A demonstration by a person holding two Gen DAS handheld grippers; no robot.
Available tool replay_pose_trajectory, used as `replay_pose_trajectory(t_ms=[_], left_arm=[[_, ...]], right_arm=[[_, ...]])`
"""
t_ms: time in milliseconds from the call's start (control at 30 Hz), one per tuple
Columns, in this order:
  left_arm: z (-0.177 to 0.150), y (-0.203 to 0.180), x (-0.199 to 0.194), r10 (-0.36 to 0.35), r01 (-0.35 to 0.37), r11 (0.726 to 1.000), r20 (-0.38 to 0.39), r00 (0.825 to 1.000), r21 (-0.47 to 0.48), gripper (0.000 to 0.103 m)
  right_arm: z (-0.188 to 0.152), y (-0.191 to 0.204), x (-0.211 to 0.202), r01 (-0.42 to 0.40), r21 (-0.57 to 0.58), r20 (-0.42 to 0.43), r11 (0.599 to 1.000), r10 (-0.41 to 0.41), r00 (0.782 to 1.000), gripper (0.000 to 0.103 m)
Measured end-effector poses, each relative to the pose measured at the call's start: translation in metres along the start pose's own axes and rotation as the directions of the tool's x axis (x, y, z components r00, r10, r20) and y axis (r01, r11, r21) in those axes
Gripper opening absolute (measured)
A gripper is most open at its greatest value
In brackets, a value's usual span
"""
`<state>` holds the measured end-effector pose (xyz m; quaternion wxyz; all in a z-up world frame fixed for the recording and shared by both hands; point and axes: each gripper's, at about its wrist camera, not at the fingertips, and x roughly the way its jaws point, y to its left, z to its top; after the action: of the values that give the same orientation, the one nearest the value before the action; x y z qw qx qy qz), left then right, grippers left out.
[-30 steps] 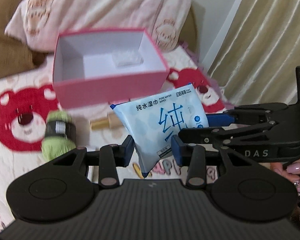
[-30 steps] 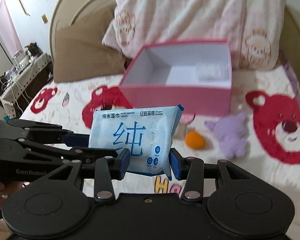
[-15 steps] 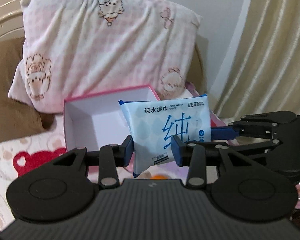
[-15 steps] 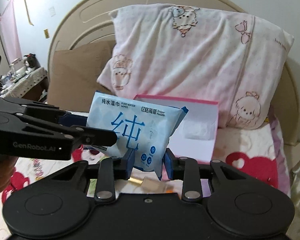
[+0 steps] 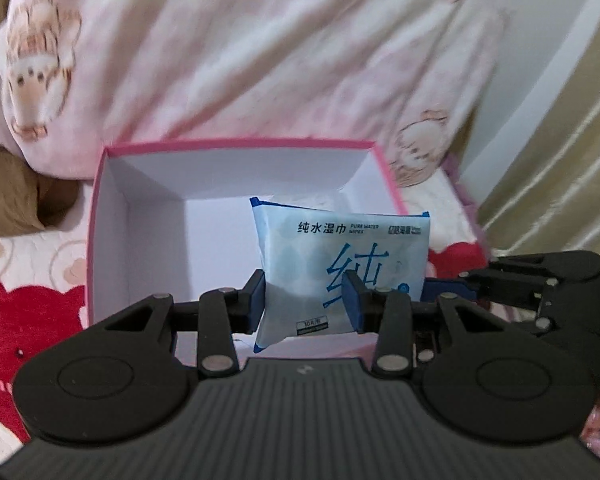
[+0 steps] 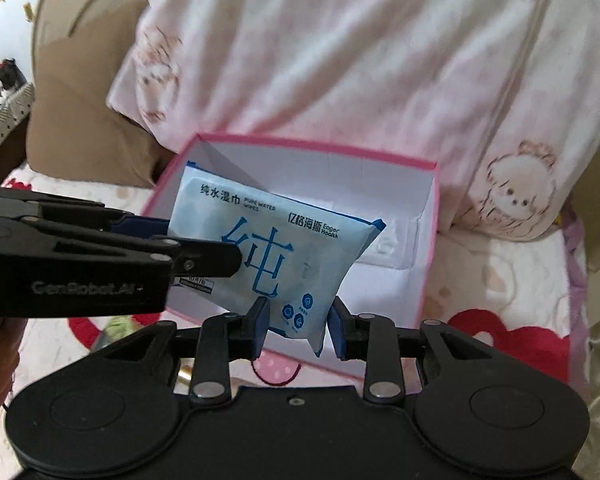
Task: Organize objects
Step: 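Lift the wet-wipes pack and carry it into the pink box, then release the wet-wipes pack in the box and withdraw the right gripper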
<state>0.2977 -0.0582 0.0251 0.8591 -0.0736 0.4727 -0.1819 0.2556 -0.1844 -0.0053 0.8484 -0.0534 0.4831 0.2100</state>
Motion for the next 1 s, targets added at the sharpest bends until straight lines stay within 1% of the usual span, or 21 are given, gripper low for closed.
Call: replay_pose_trajectory(t_ms=[133,200,267,367,467,567,667,733,867,933,1000], left_arm=[[0.001,0.021,0.035,-0.019,0.017,0.998,-0.042,0.999,-0.056,0.039],[-0.002,0.032,0.051,-0.042,0.036,0.995,-0.065,0.997,-0.091,0.039],[-0.003,0.038,0.065,-0.075,0.064,0.993,-0.107,0.991,-0.101,0.039],[-0.006,0.038,0.082,-0.096,0.084,0.993,-0.149,0.984,-0.085,0.041],[-0.01,0.037,0.092,-0.106,0.091,0.99,-0.151,0.983,-0.104,0.041],[-0.014,0.039,0.1,-0.127,0.102,0.983,-0.164,0.978,-0.151,0.041],[-0.018,0.042,0.107,-0.147,0.111,0.974,-0.175,0.973,-0.199,0.041],[-0.019,0.045,0.113,-0.166,0.121,0.966,-0.189,0.968,-0.227,0.041],[-0.021,0.053,0.12,-0.193,0.134,0.952,-0.202,0.96,-0.274,0.041],[-0.021,0.05,0.123,-0.184,0.126,0.953,-0.198,0.963,-0.275,0.041],[-0.02,0.045,0.128,-0.163,0.108,0.958,-0.196,0.967,-0.265,0.042]], right_arm=[[0.007,-0.001,0.035,0.031,-0.014,-0.068,0.999,-0.031,0.997,0.036],[0.01,-0.003,0.049,0.046,-0.031,-0.088,0.998,-0.048,0.995,0.036],[0.009,-0.004,0.059,0.072,-0.046,-0.104,0.996,-0.077,0.992,0.036],[0.005,-0.009,0.068,0.09,-0.05,-0.125,0.995,-0.095,0.988,0.036],[0.003,-0.008,0.075,0.126,-0.074,-0.137,0.989,-0.135,0.981,0.036],[0.002,-0.009,0.08,0.142,-0.081,-0.167,0.987,-0.154,0.974,0.036],[0.003,-0.013,0.082,0.163,-0.061,-0.184,0.985,-0.171,0.968,0.035],[0.003,-0.011,0.085,0.184,-0.073,-0.189,0.98,-0.195,0.962,0.035],[0.002,-0.006,0.086,0.187,-0.1,-0.199,0.977,-0.204,0.959,0.035],[0.004,-0.009,0.088,0.195,-0.082,-0.2,0.977,-0.208,0.957,0.035],[0.004,-0.008,0.091,0.223,-0.099,-0.198,0.97,-0.239,0.951,0.034]])
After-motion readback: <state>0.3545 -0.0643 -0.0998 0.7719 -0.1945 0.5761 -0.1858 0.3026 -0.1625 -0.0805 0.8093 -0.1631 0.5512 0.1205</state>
